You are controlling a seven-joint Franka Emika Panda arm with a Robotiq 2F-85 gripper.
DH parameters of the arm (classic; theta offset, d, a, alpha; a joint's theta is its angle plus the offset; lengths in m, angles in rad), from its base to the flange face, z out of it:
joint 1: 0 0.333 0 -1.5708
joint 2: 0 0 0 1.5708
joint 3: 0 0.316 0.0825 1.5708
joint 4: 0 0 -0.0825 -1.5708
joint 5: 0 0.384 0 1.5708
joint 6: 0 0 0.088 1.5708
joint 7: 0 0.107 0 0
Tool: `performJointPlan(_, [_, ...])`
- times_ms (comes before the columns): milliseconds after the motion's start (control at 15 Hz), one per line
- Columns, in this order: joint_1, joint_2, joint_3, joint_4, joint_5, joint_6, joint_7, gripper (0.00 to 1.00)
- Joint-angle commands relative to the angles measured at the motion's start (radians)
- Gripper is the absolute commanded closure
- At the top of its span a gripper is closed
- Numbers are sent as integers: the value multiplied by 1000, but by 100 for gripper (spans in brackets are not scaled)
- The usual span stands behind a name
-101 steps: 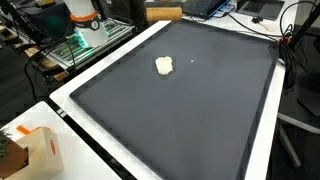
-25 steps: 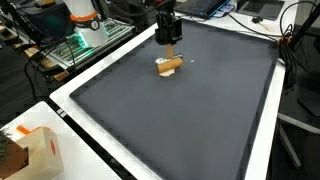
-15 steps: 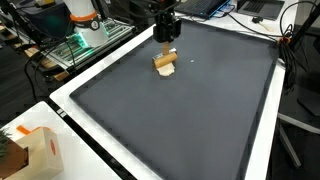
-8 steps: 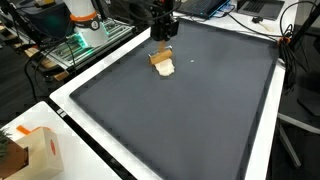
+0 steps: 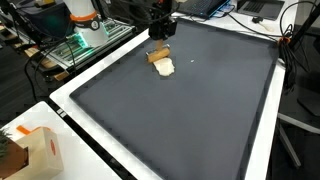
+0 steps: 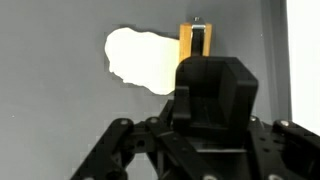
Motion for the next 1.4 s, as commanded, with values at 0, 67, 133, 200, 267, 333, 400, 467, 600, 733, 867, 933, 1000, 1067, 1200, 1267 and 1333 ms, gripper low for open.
performJointPlan(0, [-10, -65, -1, -13, 33, -63, -35, 76])
performJointPlan(67, [-10, -83, -2, -14, 29, -76, -30, 76])
performJointPlan(133, [-9, -100, -3, -14, 25, -86, -25, 76])
performJointPlan(200, [-9, -123, -5, -13, 18, -102, -17, 76])
performJointPlan(267, [-8, -147, -7, -10, 13, -116, -4, 76])
performJointPlan(333, [-7, -172, -10, -8, 15, -128, 7, 76])
performJointPlan(400, [-6, -195, -14, -4, 17, -139, 14, 76])
performJointPlan(467, [-7, -221, -19, 0, 16, -150, 28, 76])
performJointPlan(600, [-7, -267, -33, 13, 22, -173, 64, 76])
performJointPlan(733, [-8, -308, -46, 27, 31, -194, 124, 76])
performJointPlan(867, [-10, -342, -59, 39, 44, -210, 198, 76])
performJointPlan(933, [-11, -355, -63, 46, 45, -212, 239, 76])
performJointPlan(1000, [-14, -366, -65, 54, 46, -216, 297, 76])
performJointPlan(1067, [-16, -377, -67, 56, 40, -207, 345, 76])
performJointPlan(1200, [-19, -391, -67, 64, 35, -199, 451, 76])
performJointPlan(1267, [-17, -396, -69, 69, 35, -198, 496, 76])
performJointPlan(1333, [-16, -399, -71, 73, 35, -199, 541, 76])
